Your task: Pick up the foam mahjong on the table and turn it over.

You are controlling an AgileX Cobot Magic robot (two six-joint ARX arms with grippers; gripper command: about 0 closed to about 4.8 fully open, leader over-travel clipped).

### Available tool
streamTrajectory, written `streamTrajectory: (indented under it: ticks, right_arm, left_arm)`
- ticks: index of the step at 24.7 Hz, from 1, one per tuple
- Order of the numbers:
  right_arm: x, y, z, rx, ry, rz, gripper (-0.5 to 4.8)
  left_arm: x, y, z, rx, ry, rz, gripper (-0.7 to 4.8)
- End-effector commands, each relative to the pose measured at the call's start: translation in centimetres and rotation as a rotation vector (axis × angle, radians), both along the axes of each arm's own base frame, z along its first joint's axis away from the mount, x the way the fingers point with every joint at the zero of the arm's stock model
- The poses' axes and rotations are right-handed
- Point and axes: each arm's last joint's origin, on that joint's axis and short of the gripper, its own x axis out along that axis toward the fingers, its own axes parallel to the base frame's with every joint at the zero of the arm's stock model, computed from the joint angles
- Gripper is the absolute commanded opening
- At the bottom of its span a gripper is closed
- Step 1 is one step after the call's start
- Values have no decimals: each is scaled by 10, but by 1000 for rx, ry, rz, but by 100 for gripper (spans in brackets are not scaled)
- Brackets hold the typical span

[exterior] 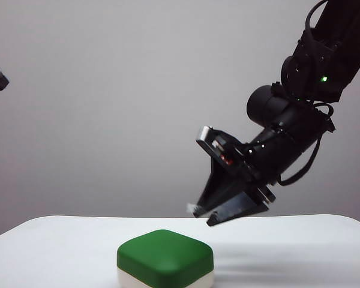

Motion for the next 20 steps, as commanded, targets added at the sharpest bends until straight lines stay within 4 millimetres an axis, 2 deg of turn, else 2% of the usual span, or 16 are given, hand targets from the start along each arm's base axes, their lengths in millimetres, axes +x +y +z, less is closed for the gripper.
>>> streamTrajectory:
  ticks: [1,2,8,15,19,20]
  right_arm:
    - [1,1,-7,-16,23,4,200]
    - [1,1,-11,-5,54,14,216]
    - [0,8,-20,14,104,43,217]
    - [-4,29,-35,-4,145,92,206]
    - [-7,38,-35,-11,121,111,11]
    - [-6,38,-35,-20,114,107,-6]
  left_arm:
    - [-1,-1,3,-26,-9,-50,-5]
    - [-1,-1,3,-31,-12,-66,-6]
    - [-1,-2,3,-31,-19,-79,-6]
    - [-1,-2,4,-31,-26,-80,-6]
    - [-1,-1,4,-19,-33,-71,-6]
    - [-1,-1,4,-16,-37,-74,-5]
